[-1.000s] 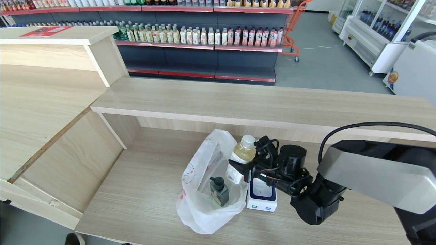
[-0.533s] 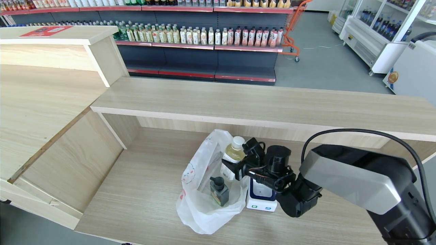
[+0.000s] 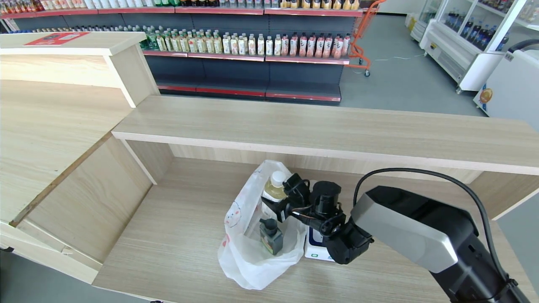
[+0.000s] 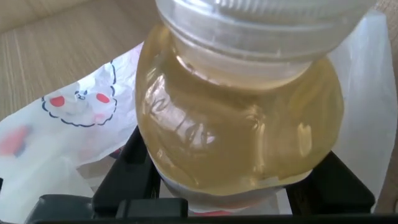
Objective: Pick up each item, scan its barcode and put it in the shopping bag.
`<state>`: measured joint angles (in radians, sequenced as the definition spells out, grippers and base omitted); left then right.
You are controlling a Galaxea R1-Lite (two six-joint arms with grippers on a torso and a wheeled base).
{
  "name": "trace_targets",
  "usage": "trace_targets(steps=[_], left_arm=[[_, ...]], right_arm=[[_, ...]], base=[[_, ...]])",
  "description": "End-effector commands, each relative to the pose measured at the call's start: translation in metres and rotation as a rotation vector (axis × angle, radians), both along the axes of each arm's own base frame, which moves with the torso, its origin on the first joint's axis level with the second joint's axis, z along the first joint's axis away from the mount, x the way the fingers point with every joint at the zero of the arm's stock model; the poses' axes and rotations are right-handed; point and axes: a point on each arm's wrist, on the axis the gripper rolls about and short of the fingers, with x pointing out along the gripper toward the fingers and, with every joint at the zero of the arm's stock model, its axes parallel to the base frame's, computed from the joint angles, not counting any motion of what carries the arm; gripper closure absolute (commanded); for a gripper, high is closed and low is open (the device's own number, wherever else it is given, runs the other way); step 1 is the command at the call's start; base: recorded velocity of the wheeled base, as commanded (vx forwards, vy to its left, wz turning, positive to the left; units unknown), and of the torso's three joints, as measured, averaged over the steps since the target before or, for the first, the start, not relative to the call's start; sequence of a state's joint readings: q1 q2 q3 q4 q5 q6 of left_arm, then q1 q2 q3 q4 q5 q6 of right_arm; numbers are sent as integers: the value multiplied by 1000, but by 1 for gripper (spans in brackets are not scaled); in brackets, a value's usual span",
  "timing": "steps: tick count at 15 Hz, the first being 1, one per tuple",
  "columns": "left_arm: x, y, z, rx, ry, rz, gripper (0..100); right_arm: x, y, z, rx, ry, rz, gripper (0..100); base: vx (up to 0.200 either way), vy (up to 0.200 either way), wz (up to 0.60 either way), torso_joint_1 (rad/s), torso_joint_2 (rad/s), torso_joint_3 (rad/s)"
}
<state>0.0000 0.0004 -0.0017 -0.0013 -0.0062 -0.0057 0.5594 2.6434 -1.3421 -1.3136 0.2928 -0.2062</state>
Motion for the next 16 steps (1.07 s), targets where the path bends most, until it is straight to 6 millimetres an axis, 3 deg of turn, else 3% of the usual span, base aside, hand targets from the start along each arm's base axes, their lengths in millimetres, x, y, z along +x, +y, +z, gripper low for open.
trace_targets(steps=[1, 8, 9, 12, 15, 16], left_arm=[[0, 0, 0, 0, -1, 0, 0], [0, 0, 0, 0, -1, 0, 0], [0, 0, 0, 0, -1, 0, 0], [0, 0, 0, 0, -1, 0, 0], [0, 0, 0, 0, -1, 0, 0], [0, 0, 0, 0, -1, 0, 0]], right_arm=[[2, 1, -12, -13, 3, -1, 100], [7, 2, -20, -15, -11, -7, 100], [8, 2, -19, -11, -15, -7, 0], [10, -3, -6, 20, 3, -16, 0], [2, -9, 29, 153, 103, -14, 0], [2, -9, 31, 159, 110, -12, 0]], base=[[0, 0, 0, 0, 0, 0], [0, 0, 0, 0, 0, 0], [0, 0, 0, 0, 0, 0], [0, 0, 0, 0, 0, 0], [0, 0, 0, 0, 0, 0], [0, 0, 0, 0, 0, 0]])
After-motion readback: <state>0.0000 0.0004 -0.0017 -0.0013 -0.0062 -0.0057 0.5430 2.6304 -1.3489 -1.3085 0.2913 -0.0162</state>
